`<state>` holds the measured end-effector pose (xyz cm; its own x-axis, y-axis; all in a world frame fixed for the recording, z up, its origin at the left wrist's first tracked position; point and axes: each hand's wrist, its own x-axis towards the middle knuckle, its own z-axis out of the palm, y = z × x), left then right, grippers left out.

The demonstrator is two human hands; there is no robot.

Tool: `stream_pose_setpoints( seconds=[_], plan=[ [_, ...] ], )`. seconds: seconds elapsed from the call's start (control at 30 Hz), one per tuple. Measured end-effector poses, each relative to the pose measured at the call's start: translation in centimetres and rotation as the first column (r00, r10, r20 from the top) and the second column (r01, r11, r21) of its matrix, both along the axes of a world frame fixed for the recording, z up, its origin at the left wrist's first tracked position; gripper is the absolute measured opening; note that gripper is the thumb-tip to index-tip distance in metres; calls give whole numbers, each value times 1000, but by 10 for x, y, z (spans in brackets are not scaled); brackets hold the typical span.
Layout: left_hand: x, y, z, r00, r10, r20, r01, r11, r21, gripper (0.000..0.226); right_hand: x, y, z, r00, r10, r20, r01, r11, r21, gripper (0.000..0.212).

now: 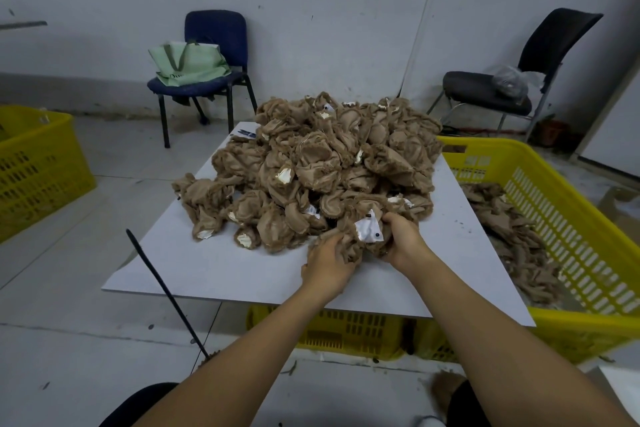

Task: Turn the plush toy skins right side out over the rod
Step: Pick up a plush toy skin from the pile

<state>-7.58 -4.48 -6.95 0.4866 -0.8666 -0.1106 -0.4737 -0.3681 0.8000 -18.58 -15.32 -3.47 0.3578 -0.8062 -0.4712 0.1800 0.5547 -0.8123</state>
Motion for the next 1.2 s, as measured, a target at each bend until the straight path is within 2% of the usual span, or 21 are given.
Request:
stream_pose_setpoints(
  seconds=[0.1, 0.17, 0.27, 0.37, 0.47, 0.57, 0.73, 0.93, 1.07, 1.13, 1.2],
  plan=[
    [0, -1, 0, 998, 23, 62, -14, 990, -139, 40, -7, 2, 5, 983, 175, 54, -176, 984, 1, 30],
    [1, 1, 3, 998, 57, 5, -55, 975, -216, 29, -8, 1, 3, 969, 233, 79, -230, 972, -45, 24],
    [3, 0, 11, 992, 76, -105, -104, 950, -294, 25, -5, -3, 3, 990, 131, 59, -120, 981, -155, 30],
    [5, 1, 14, 978, 52, -204, -123, 928, -352, 27, -3, -7, 6, 992, 6, 129, 17, 983, -180, 20],
    [9, 5, 14, 970, 9, -244, -100, 927, -363, 39, -4, -6, 11, 982, 22, 186, 13, 983, -181, 18],
    [11, 6, 15, 973, -18, -230, -64, 937, -345, 41, -2, -1, 10, 984, 107, 141, -77, 976, -203, 16],
    [12, 2, 18, 990, 102, -101, -128, 946, -299, 32, 8, 3, 10, 996, 26, 80, -8, 978, -210, 15],
    [7, -1, 25, 984, 54, -168, -99, 958, -270, 28, 14, 3, 9, 997, -45, 60, 57, 974, -221, 11],
    [8, 5, 31, 942, -82, -324, 2, 971, -237, 23, 12, 4, 6, 998, -55, 43, 63, 974, -218, 12],
    [7, 8, 34, 927, -83, -365, -3, 973, -229, 16, 12, 4, 5, 997, -61, 46, 69, 977, -202, 14],
    [6, 9, 37, 925, -74, -374, -5, 979, -206, 20, 13, 4, 4, 998, -48, 26, 52, 980, -194, 13]
  ],
)
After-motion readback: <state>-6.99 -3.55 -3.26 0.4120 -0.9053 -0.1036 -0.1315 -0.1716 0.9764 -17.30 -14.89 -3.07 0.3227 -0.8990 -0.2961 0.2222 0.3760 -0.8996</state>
